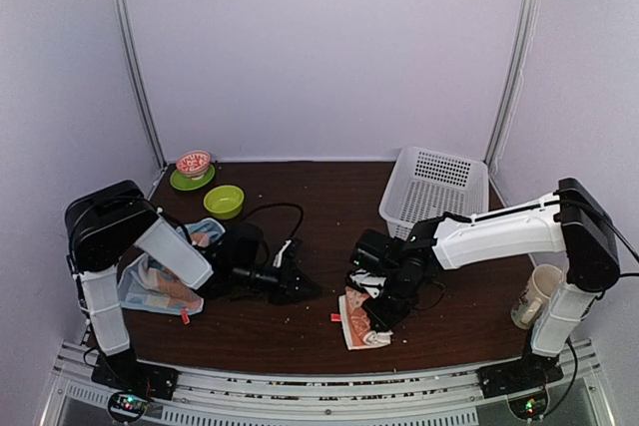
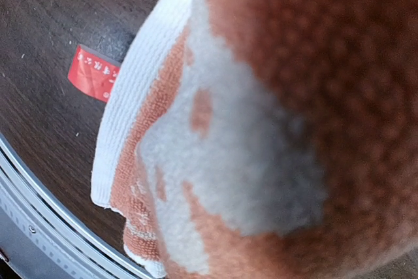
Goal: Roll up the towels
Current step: Roll the towel at the center of the board.
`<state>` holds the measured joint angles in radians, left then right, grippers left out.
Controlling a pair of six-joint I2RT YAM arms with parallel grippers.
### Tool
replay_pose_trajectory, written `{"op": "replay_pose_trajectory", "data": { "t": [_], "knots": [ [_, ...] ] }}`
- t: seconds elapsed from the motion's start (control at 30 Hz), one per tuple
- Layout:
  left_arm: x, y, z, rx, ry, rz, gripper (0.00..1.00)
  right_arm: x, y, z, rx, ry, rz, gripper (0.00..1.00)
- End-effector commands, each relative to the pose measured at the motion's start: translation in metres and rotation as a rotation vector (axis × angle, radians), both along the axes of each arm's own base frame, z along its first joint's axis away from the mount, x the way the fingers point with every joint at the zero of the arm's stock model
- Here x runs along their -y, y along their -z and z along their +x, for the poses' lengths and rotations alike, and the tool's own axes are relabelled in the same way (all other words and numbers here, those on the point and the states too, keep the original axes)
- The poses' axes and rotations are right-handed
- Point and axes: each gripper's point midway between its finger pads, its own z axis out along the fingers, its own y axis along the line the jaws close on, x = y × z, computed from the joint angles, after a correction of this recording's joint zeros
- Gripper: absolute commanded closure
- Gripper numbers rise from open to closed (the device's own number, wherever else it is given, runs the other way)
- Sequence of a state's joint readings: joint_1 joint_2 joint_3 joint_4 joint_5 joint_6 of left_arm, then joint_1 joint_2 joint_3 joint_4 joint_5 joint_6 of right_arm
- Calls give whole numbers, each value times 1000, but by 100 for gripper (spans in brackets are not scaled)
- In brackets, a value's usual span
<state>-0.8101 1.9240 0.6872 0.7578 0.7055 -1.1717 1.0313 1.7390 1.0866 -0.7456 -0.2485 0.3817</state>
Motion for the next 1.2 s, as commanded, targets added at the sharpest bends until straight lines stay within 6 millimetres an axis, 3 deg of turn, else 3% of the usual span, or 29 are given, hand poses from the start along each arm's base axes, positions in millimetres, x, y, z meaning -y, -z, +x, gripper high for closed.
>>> {"op": "replay_pose_trajectory", "data": {
  "t": [0.0, 0.1, 0.23, 0.37, 0.67, 0.83, 1.07, 1.1, 1.17],
  "knots": [
    [-11, -32, 4, 140, -47, -17, 100, 13, 15, 18, 61, 53, -56, 100],
    [-4, -40, -6, 198, 18, 17, 100, 12, 16, 18, 54, 51, -59, 100],
    [33, -56, -26, 316, 187, 50, 100, 11, 16, 20, 46, 71, -54, 100],
    [55, -58, -27, 338, 240, 59, 100, 8, 17, 22, 38, 96, -36, 100],
    [69, -30, -24, 276, 260, 65, 100, 0, 15, 28, 33, 136, 7, 100],
    [70, -24, -22, 268, 259, 70, 100, -3, 13, 29, 29, 143, 31, 100],
    [86, -23, -12, 272, 254, 49, 100, -10, 13, 29, 13, 144, 62, 100],
    [88, -18, -10, 263, 248, 57, 100, -12, 12, 30, 11, 151, 70, 99],
    [88, -7, -6, 228, 236, 69, 100, -14, 9, 32, 8, 172, 86, 88]
  ]
}}
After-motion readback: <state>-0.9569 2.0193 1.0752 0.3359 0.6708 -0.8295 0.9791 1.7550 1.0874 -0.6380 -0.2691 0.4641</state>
